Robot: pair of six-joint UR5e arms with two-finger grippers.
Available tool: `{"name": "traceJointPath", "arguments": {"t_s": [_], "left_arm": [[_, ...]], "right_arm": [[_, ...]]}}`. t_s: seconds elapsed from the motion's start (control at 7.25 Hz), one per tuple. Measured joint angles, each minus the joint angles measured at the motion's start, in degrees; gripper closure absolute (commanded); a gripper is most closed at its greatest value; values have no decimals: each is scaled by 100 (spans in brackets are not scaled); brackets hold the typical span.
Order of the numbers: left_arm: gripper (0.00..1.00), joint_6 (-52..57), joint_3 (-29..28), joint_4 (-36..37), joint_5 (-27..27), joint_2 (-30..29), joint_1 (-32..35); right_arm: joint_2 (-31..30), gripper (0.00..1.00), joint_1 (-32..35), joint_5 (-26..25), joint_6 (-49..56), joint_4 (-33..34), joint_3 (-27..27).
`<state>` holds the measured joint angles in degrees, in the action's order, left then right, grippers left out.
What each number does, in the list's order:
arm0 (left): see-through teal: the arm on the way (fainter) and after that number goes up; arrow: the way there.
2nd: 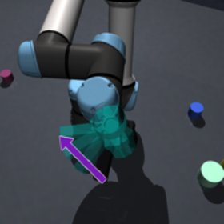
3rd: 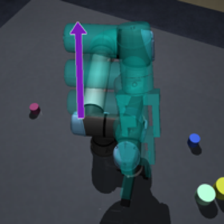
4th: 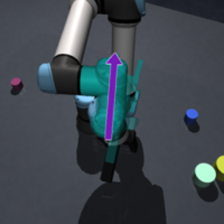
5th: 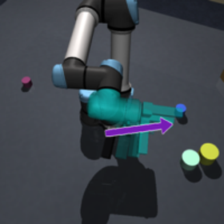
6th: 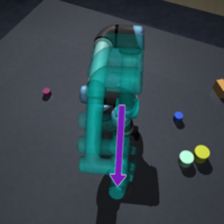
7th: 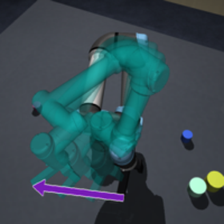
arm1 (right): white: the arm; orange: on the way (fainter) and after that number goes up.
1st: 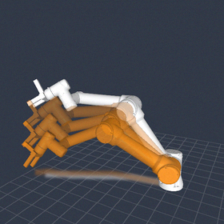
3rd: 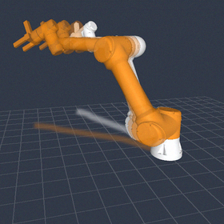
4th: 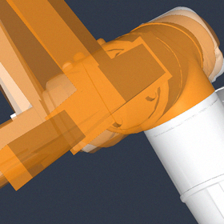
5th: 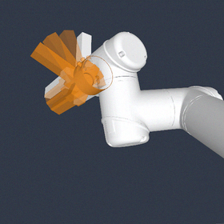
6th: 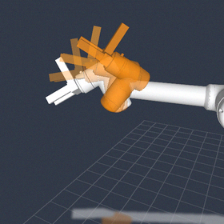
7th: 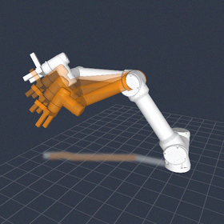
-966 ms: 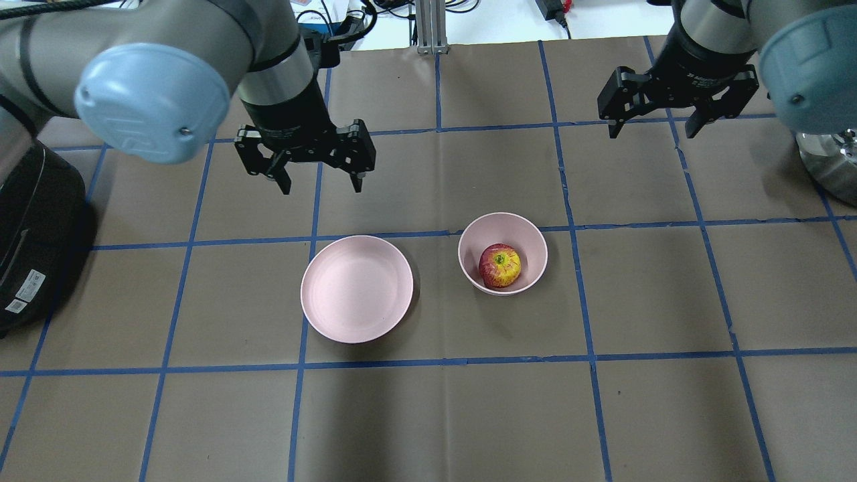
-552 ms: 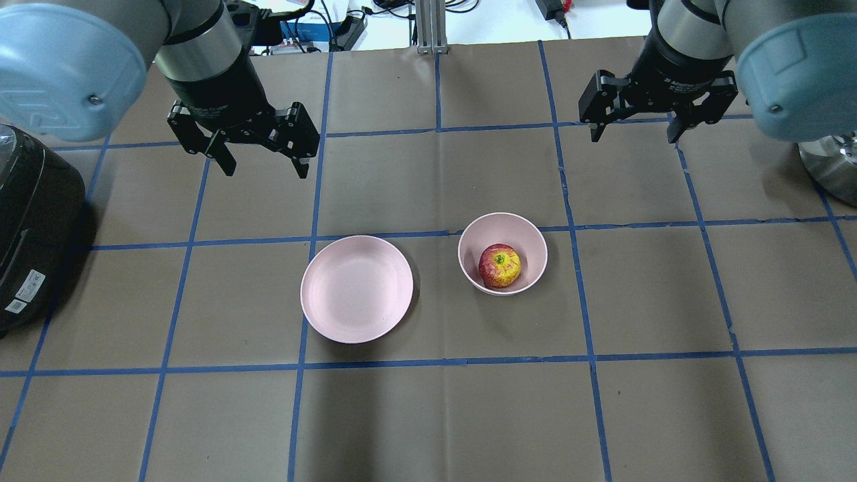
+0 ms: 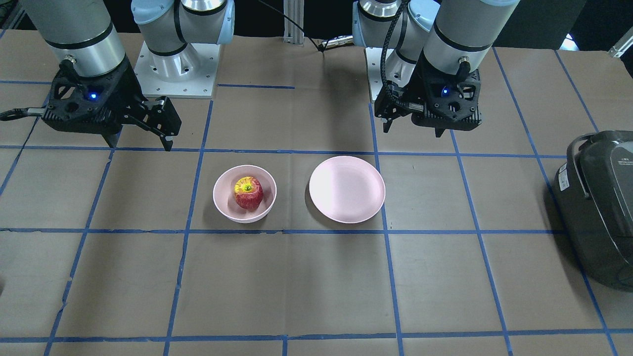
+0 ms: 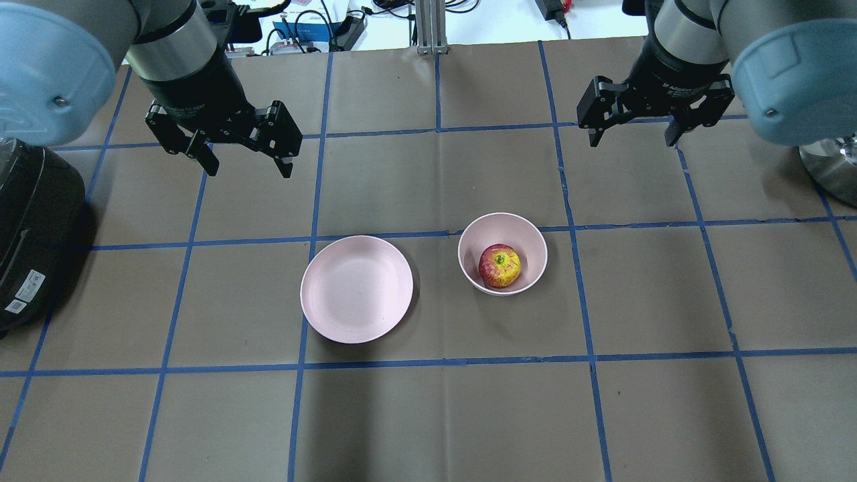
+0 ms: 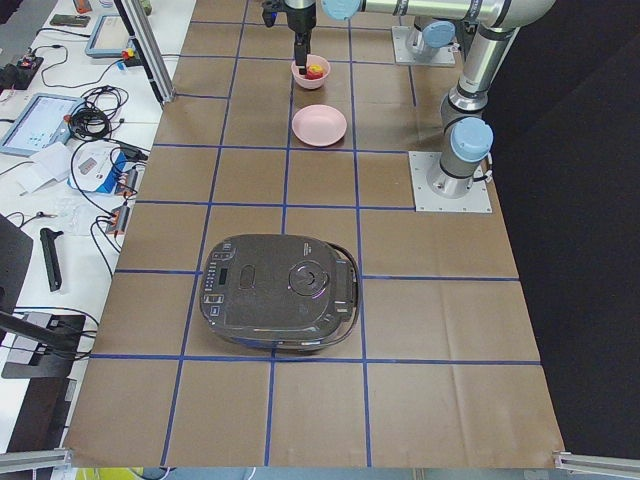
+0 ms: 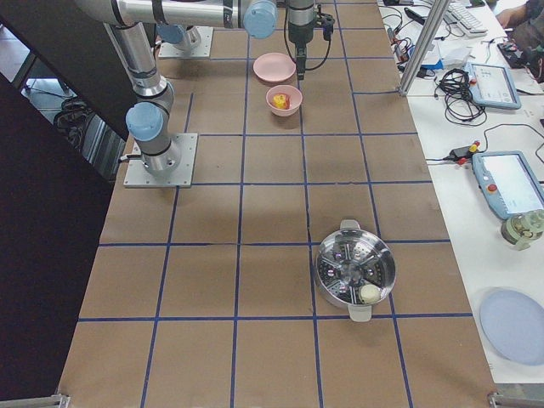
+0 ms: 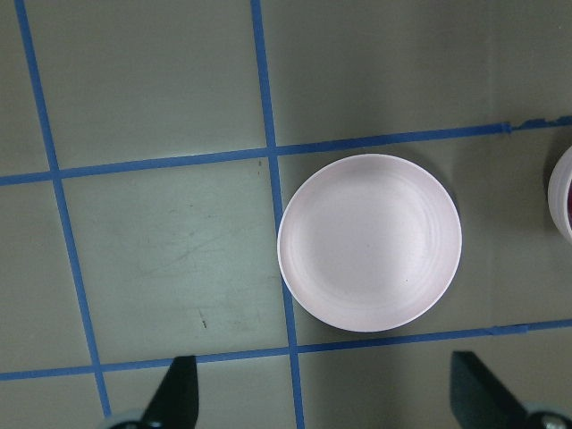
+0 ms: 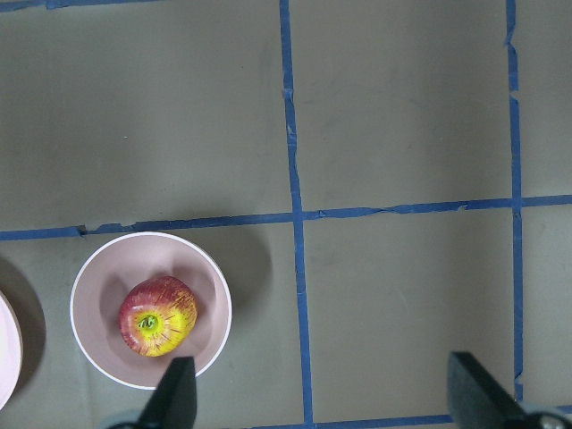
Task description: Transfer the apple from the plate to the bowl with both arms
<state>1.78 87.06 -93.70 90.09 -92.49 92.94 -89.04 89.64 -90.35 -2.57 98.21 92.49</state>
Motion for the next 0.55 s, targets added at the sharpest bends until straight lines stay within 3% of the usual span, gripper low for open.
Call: {"name": "traceJointPath", "arguments": {"t_s": [0.55], "left_arm": [[0, -10, 53, 18, 17, 37, -9]], "right_arm": [[0, 0, 0, 0, 2, -3, -3]]}}
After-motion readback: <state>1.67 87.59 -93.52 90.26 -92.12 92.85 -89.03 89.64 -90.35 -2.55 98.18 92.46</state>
